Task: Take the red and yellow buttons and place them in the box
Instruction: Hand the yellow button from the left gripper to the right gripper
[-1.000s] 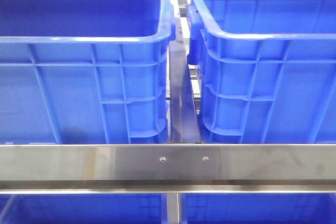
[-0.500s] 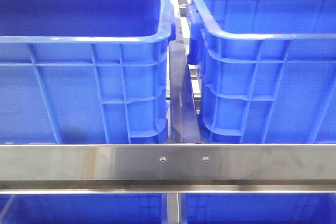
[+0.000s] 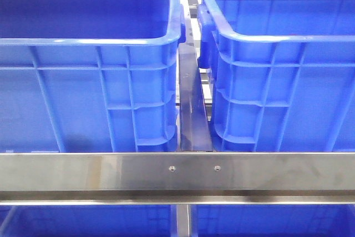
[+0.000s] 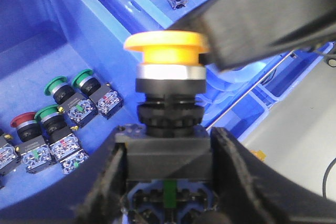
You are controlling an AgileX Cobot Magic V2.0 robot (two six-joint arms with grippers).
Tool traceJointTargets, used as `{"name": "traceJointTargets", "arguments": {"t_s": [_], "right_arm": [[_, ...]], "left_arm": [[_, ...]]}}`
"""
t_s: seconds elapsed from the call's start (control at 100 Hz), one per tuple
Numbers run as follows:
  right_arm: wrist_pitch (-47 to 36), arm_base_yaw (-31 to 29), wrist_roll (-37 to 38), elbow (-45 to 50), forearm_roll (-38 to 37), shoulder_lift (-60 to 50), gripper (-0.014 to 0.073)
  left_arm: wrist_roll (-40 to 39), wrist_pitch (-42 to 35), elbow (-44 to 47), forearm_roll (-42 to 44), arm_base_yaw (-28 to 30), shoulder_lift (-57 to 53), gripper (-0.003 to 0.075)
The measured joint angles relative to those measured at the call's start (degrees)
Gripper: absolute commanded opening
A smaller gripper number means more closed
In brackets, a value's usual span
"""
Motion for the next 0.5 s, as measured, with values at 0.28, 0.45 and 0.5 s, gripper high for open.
{"name": "traceJointTargets", "arguments": {"t_s": [0.28, 0.45, 0.5], "right_arm": [[-0.10, 1.96, 0.00, -3.05, 0.00, 2.97, 0.0460], [0.19, 1.96, 0.00, -3.03, 0.00, 3.10, 0.0255], [0.43, 1.96, 0.00, -3.03, 0.00, 3.10, 0.0206]], "left_arm": [[0.00, 0.00, 0.00, 0.00, 0.00, 0.00, -0.0019], [0.00, 0.00, 0.00, 0.00, 0.00, 0.00, -0.0019], [0.00, 0.13, 0.00, 0.00, 0.00, 0.00, -0.0018]]}}
